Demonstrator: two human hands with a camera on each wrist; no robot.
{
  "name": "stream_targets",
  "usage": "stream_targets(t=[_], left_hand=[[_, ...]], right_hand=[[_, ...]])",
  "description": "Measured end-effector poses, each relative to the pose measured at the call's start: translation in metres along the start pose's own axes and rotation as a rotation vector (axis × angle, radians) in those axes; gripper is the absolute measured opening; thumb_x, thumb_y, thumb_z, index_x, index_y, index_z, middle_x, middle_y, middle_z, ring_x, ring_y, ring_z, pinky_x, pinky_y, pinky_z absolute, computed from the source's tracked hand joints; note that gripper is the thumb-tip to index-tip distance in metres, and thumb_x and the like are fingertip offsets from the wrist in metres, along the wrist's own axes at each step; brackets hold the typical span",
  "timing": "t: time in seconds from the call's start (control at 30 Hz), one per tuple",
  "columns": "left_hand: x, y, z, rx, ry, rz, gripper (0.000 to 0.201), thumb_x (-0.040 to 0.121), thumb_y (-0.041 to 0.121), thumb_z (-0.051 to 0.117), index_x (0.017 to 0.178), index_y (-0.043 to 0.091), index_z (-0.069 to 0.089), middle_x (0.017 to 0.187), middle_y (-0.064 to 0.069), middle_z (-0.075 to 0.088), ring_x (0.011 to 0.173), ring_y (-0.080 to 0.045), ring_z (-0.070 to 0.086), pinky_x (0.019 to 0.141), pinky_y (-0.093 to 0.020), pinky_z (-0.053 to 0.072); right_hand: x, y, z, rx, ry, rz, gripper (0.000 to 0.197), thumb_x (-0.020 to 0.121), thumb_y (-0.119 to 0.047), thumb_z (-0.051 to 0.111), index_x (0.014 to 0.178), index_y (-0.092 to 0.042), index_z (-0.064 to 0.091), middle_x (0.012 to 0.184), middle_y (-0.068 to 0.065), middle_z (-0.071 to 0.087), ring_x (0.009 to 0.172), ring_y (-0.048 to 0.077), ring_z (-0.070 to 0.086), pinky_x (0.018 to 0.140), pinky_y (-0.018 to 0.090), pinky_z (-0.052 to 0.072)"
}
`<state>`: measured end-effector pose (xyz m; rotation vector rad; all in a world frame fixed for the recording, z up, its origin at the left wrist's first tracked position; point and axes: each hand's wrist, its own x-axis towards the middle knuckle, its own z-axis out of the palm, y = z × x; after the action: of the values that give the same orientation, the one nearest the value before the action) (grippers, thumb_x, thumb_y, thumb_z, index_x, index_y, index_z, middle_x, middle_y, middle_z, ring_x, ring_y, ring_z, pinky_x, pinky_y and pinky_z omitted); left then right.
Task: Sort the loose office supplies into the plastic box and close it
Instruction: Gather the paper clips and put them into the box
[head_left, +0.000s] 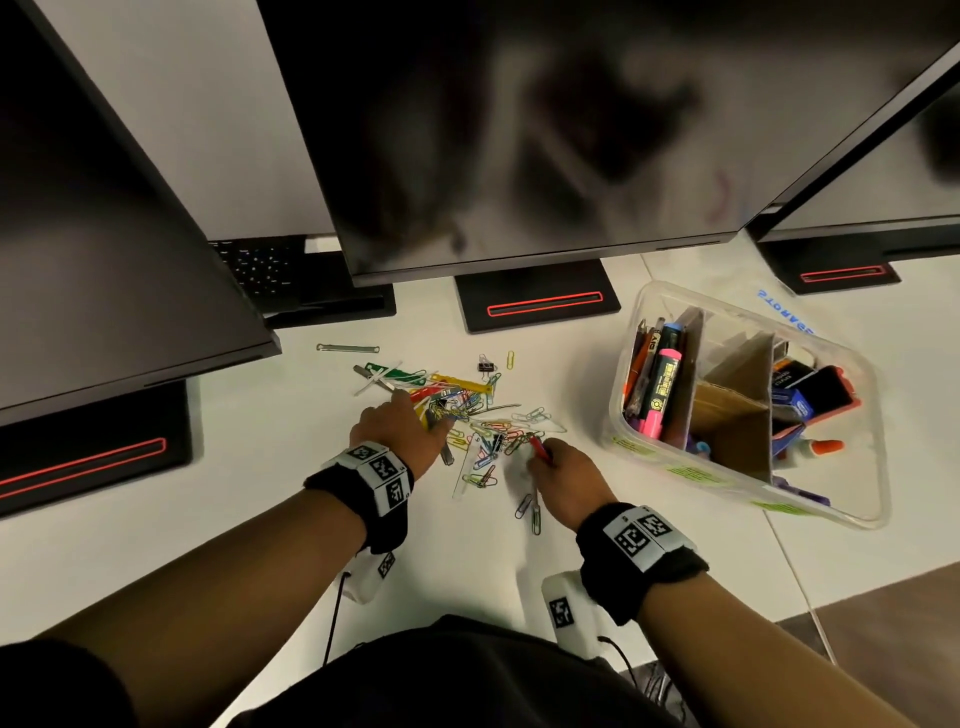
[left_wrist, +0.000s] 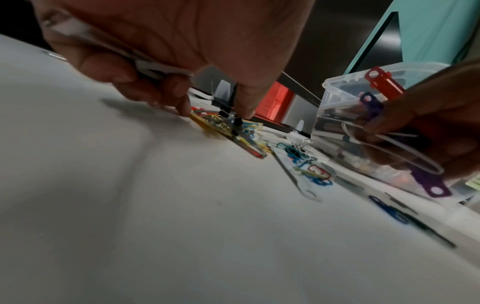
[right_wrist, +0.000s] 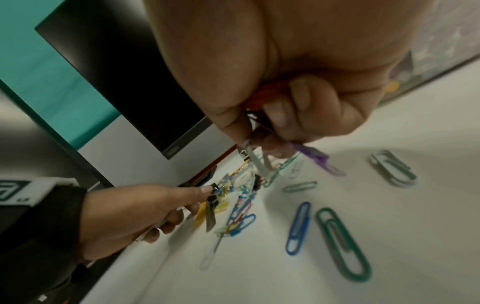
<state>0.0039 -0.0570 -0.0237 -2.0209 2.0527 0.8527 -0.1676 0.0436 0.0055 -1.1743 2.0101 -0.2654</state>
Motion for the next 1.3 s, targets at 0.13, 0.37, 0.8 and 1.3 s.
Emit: stream_targets(t=[0.13, 0.37, 0.8, 1.3], left_hand=[[-0.001, -0.002, 0.001, 0.015, -0.015, 0.044, 0.067, 0.082, 0.063, 0.052, 0.125, 0.012, 0.043, 0.124, -0.012, 0.058, 0.117, -0.031, 0.05, 0.095, -0.042, 0.046], [-0.001, -0.004, 0.0, 0.07, -0.016, 0.082, 0.056, 0.087, 0.04, 0.061, 0.128, 0.01, 0.04, 0.131, -0.012, 0.053, 0.121, -0.031, 0.047, 0.097, -0.039, 0.042], [-0.013, 0.001, 0.004, 0.091, -0.046, -0.144, 0.038, 0.094, 0.031, 0.047, 0.122, 0.005, 0.05, 0.127, -0.016, 0.058, 0.115, -0.033, 0.057, 0.092, -0.034, 0.046], [-0.062, 0.026, -0.019, 0.12, 0.022, -0.18, 0.042, 0.096, 0.04, 0.037, 0.114, 0.007, 0.055, 0.123, -0.015, 0.06, 0.114, -0.031, 0.056, 0.093, -0.033, 0.044]], right_hand=[[-0.008, -0.007, -0.004, 0.138, 0.051, -0.075, 0.017, 0.095, -0.015, 0.042, 0.08, -0.009, 0.046, 0.081, 0.017, 0.06, 0.078, 0.032, 0.056, 0.075, 0.038, 0.045], [-0.025, -0.037, -0.036, 0.262, 0.046, -0.258, 0.018, 0.096, -0.01, 0.04, 0.083, -0.022, 0.038, 0.06, 0.0, 0.059, 0.048, 0.011, 0.051, 0.057, 0.031, 0.043], [-0.018, 0.003, -0.178, 0.23, 0.248, -0.003, 0.026, 0.094, -0.009, 0.041, 0.078, -0.004, 0.061, 0.078, 0.018, 0.064, 0.072, 0.032, 0.058, 0.072, 0.038, 0.046], [0.036, 0.049, -0.225, -0.174, 0.024, 0.082, 0.013, 0.084, -0.012, 0.062, 0.077, -0.003, 0.067, 0.082, 0.016, 0.064, 0.083, 0.036, 0.064, 0.071, 0.035, 0.049]])
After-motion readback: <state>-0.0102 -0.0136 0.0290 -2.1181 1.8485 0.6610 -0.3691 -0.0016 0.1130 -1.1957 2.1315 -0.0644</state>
